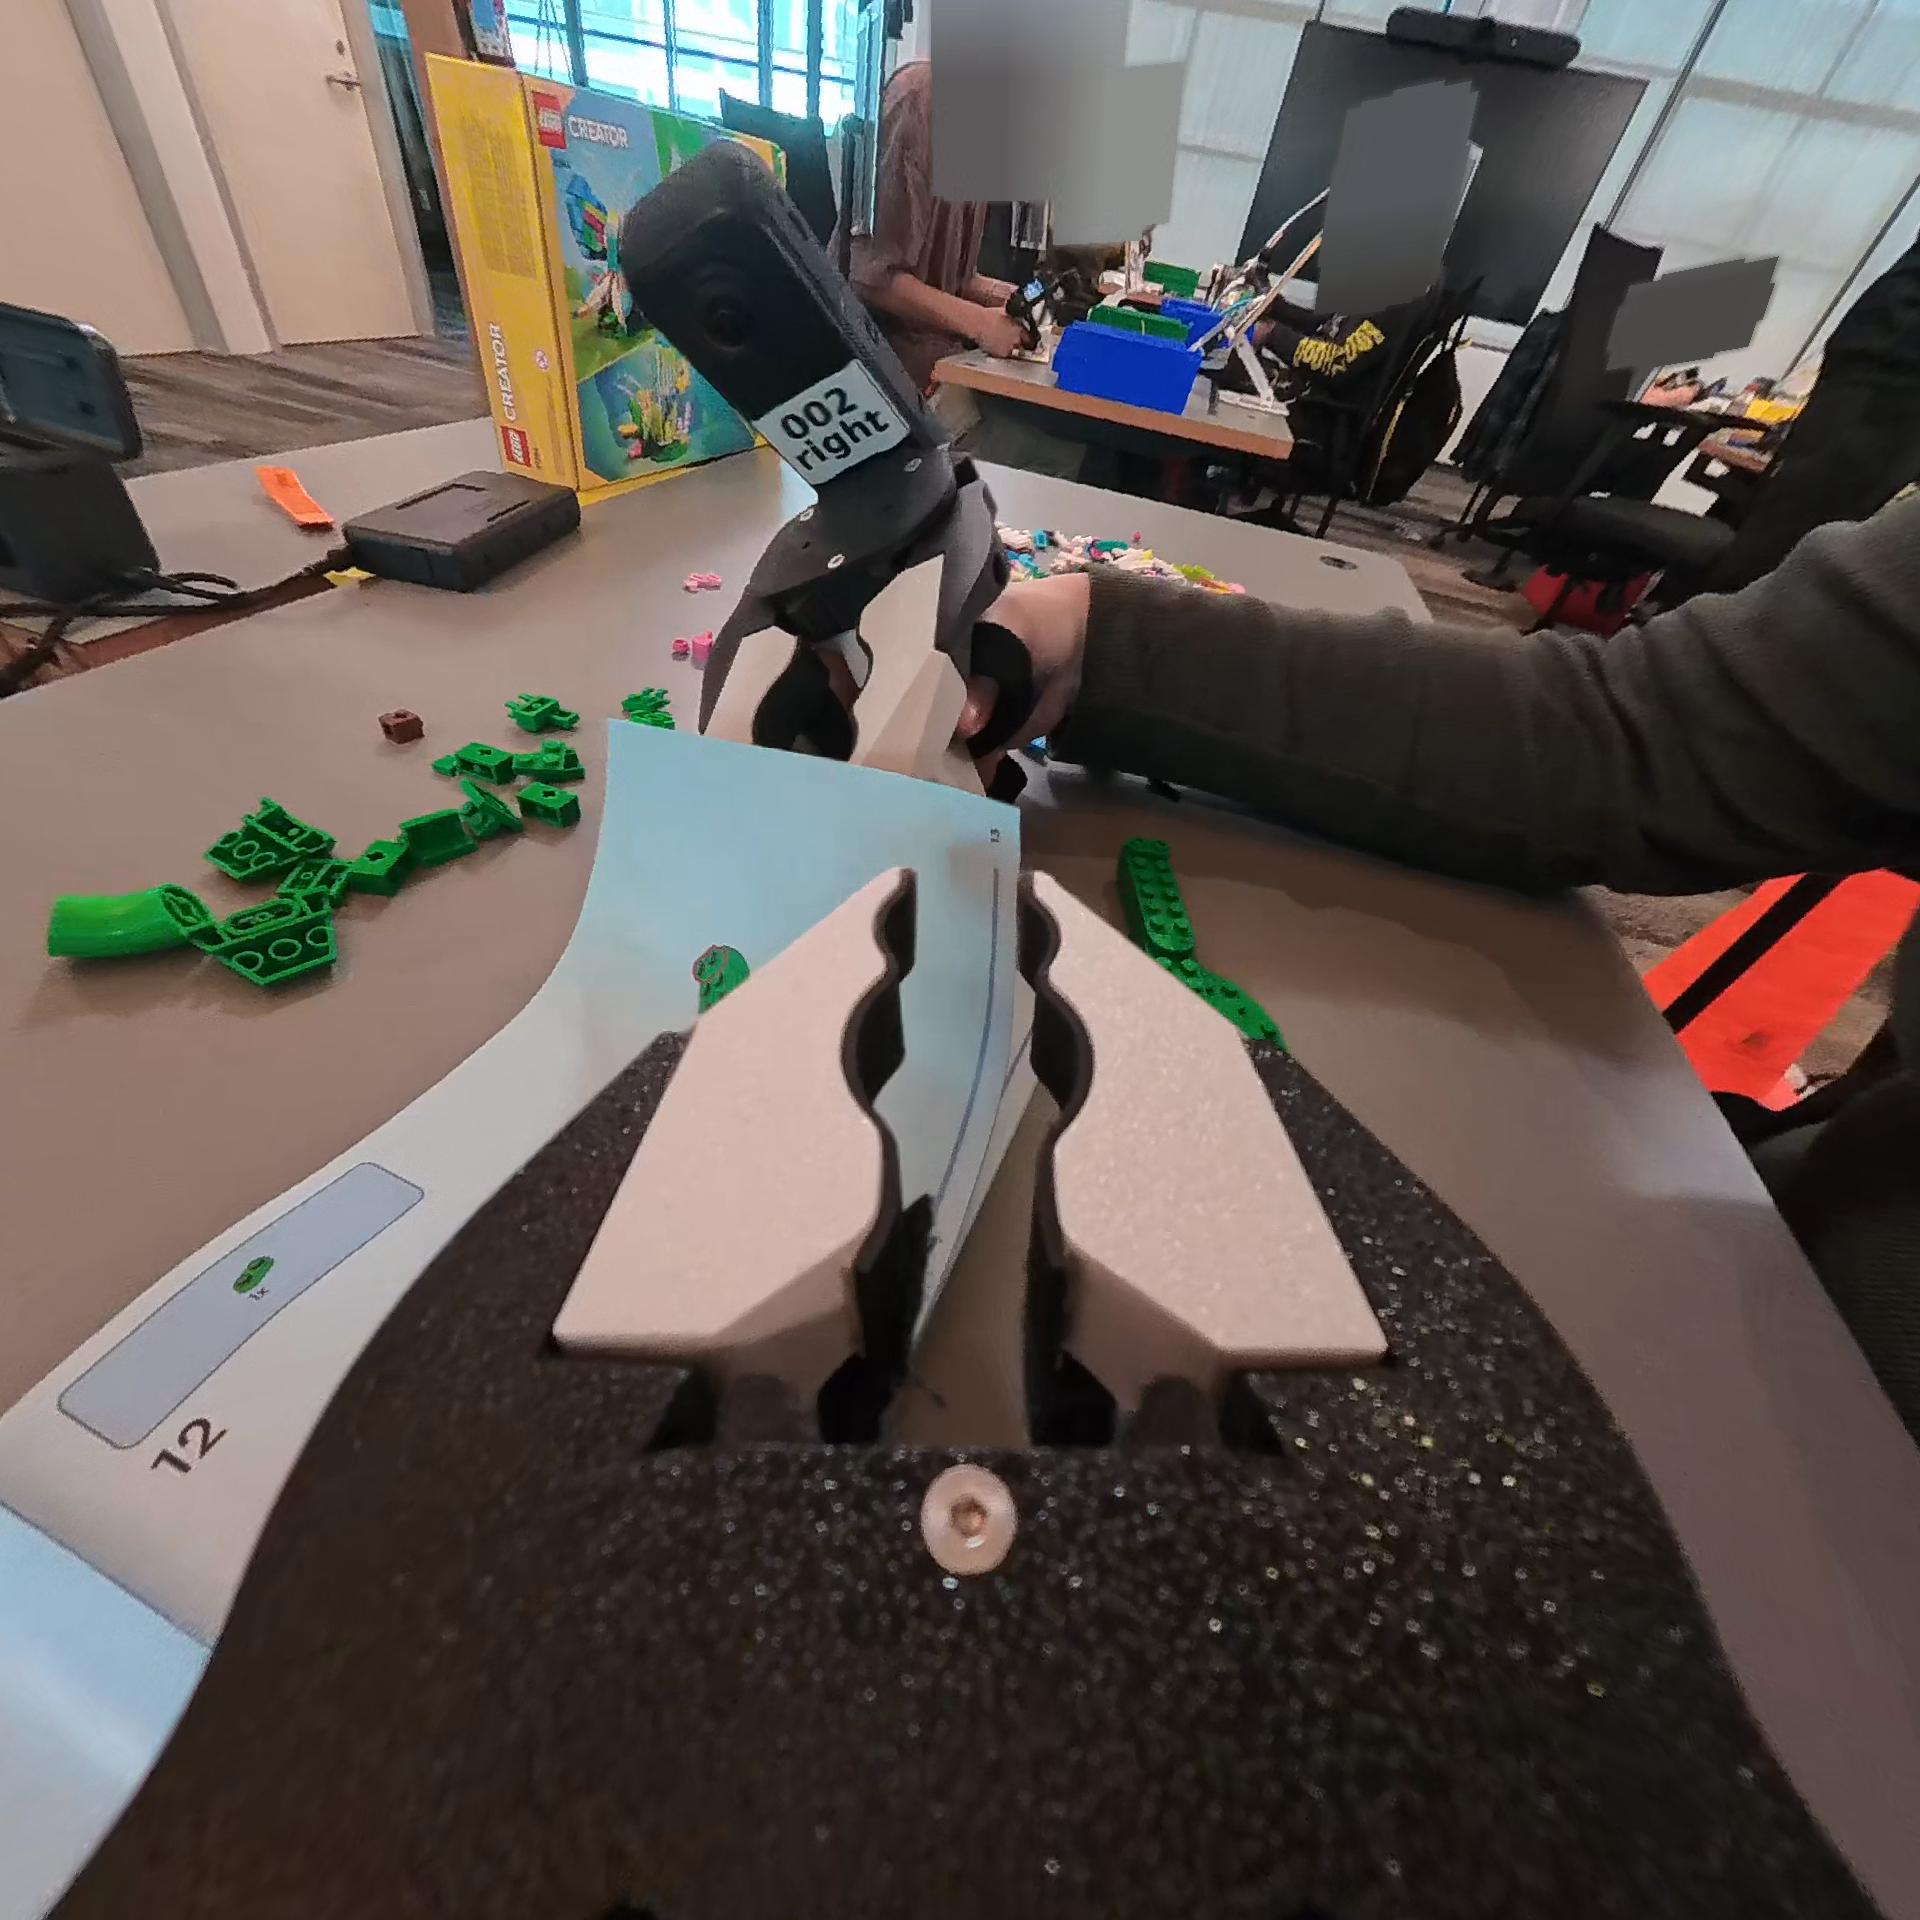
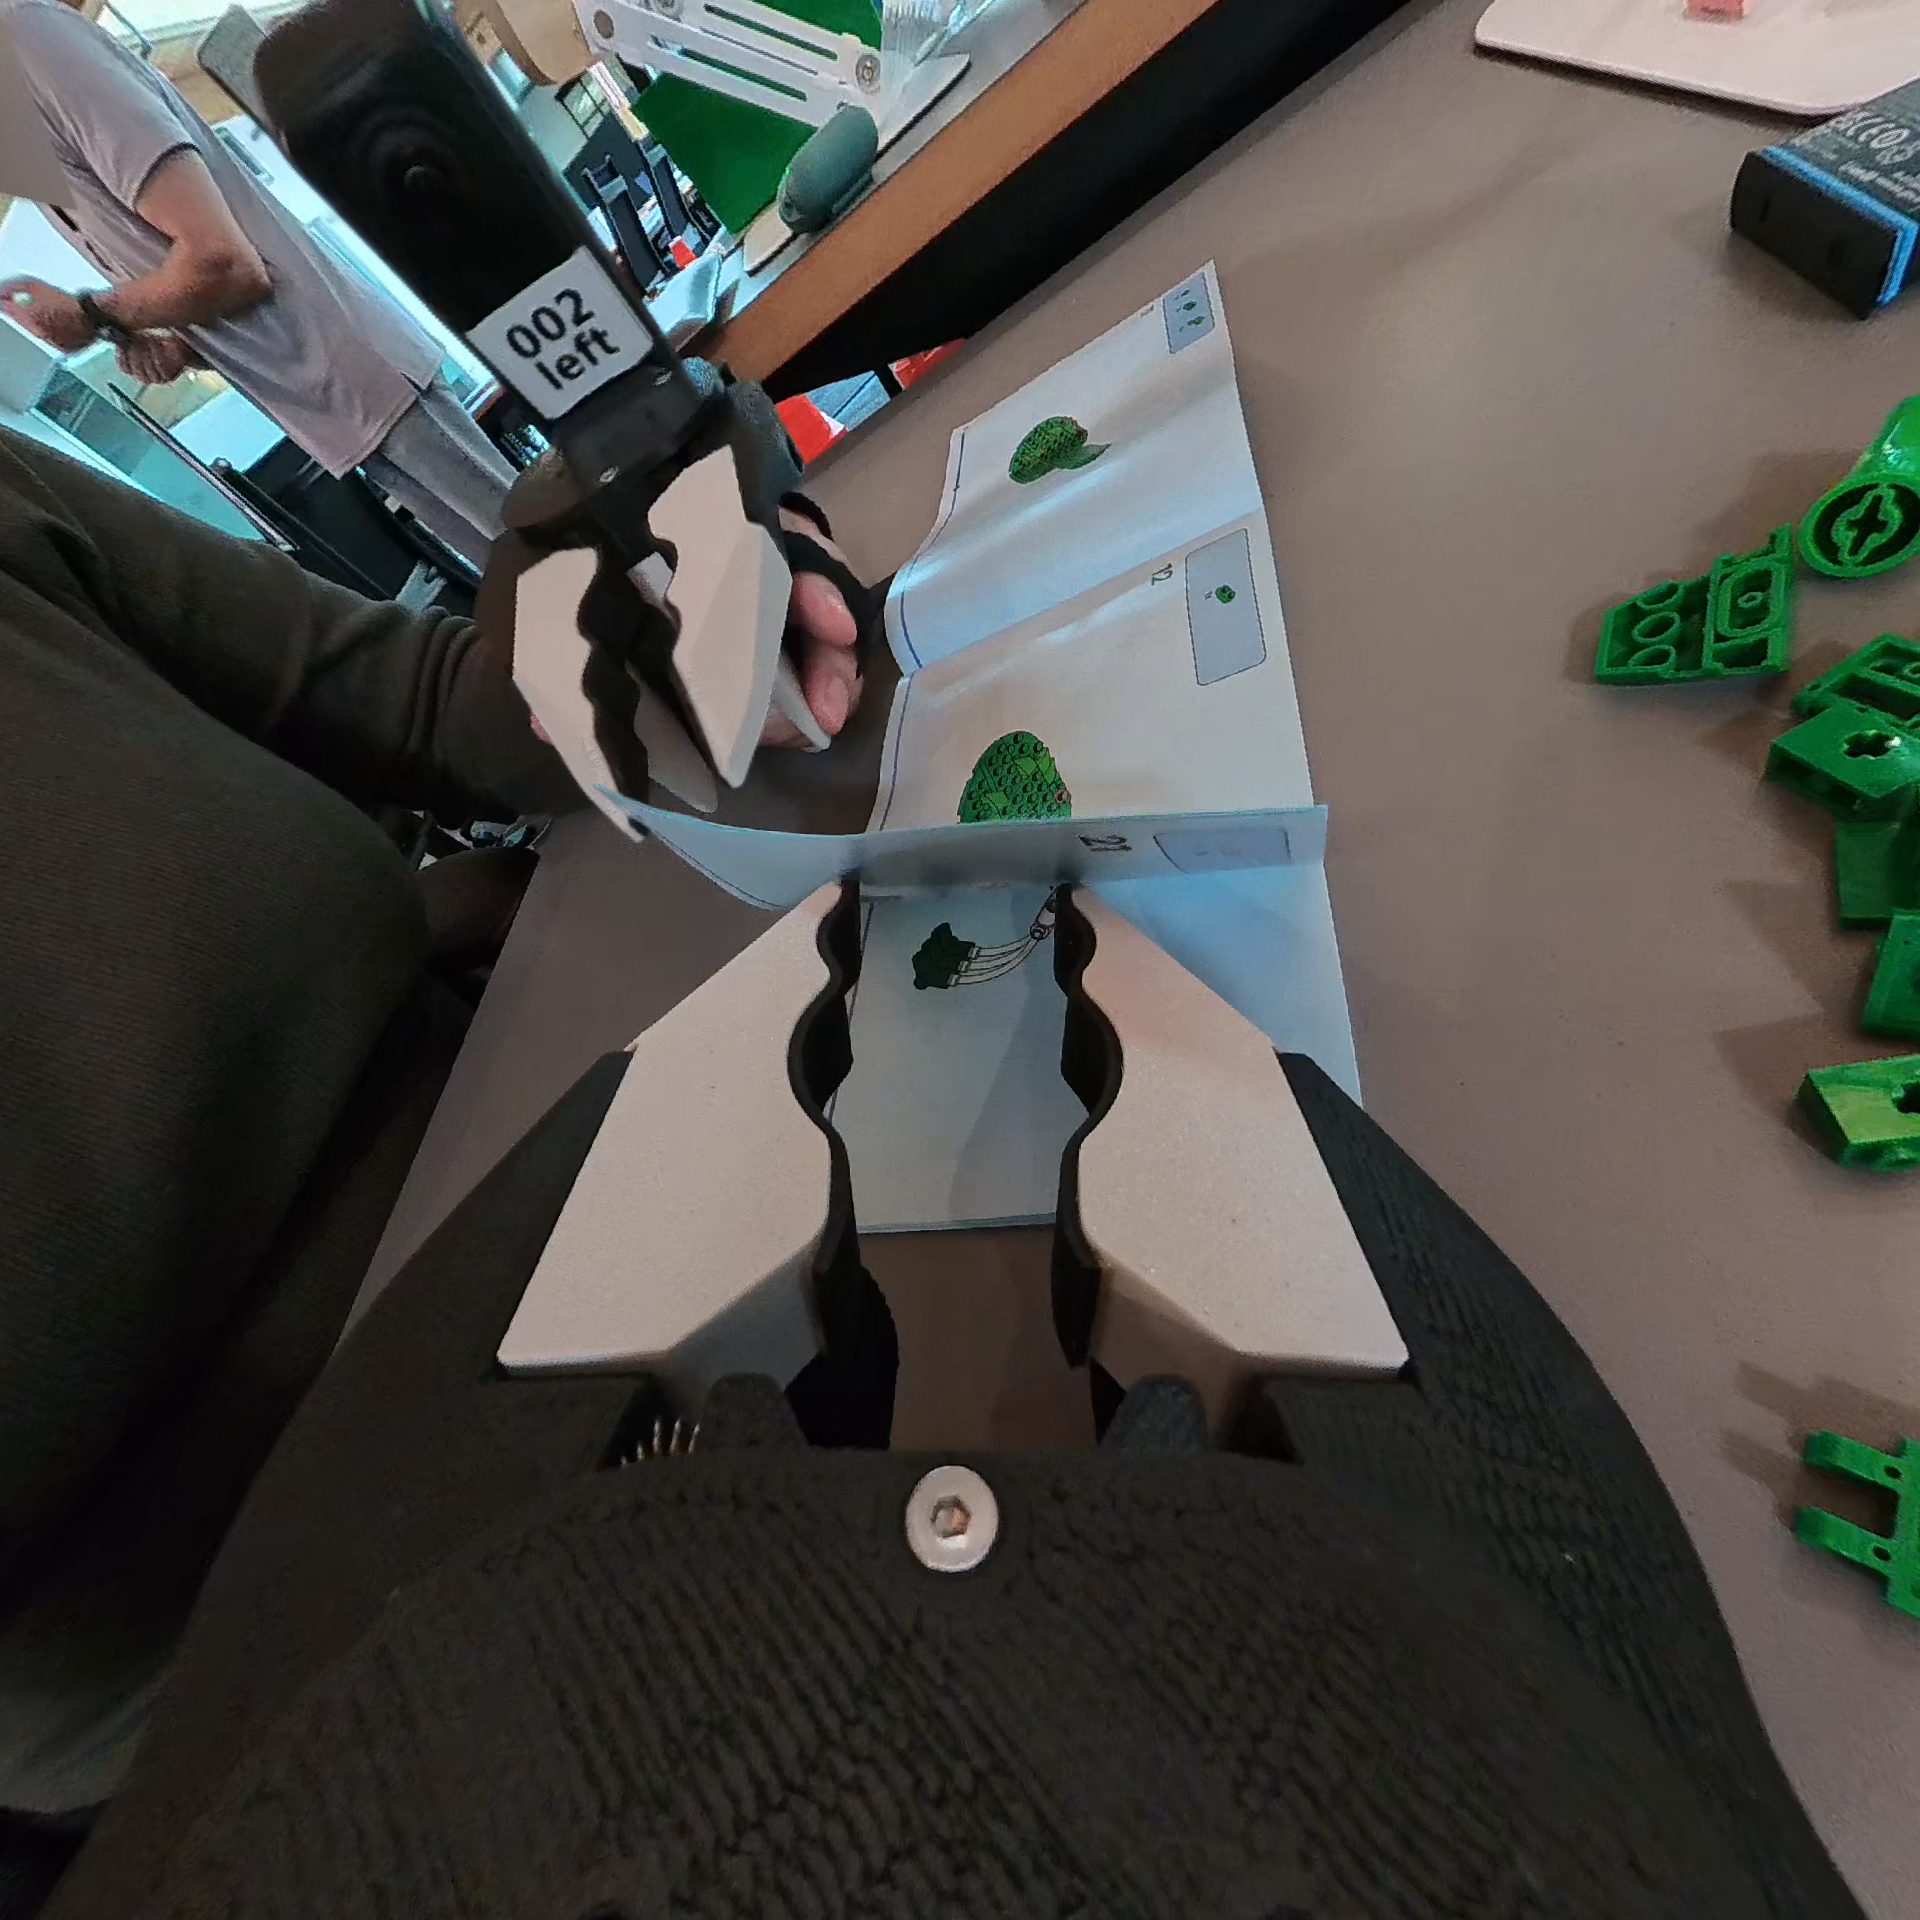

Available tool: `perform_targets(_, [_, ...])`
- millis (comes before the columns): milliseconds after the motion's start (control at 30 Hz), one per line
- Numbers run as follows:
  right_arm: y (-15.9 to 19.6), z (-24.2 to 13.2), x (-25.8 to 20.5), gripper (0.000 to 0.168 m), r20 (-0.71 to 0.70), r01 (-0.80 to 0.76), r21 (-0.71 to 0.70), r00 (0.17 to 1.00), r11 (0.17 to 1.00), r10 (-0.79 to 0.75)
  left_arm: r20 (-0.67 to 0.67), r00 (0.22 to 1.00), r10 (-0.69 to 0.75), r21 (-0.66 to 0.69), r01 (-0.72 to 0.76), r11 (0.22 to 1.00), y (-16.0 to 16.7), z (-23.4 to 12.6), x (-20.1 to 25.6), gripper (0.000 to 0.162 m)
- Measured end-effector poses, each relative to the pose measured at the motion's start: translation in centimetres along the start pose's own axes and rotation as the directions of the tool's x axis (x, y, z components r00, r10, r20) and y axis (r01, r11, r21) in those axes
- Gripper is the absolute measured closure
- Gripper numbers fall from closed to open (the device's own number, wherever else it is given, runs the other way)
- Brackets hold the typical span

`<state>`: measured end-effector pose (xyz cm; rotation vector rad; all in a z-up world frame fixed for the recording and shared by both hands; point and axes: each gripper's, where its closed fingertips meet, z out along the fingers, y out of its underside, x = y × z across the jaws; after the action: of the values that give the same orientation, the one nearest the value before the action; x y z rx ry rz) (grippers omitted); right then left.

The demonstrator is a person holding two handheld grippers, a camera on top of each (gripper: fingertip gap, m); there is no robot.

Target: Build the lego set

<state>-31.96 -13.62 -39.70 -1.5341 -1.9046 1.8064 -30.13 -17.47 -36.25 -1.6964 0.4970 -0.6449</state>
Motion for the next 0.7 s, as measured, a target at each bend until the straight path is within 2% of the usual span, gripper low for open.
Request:
perform_targets(200, [0.0,0.0,0.0,0.132,0.000,0.000,0.000,1.000,1.000,0.000,-0.026,1.000,0.004,-0.002,-0.004,1.000,0.0,0.0,0.4,0.162])
perform_targets(700, [0.0,0.0,-0.2,0.133,0.018,0.001,0.004,1.000,1.000,-0.001,-0.118,0.993,-0.017,-0.021,0.014,1.000,0.3,0.1,1.6,0.162])
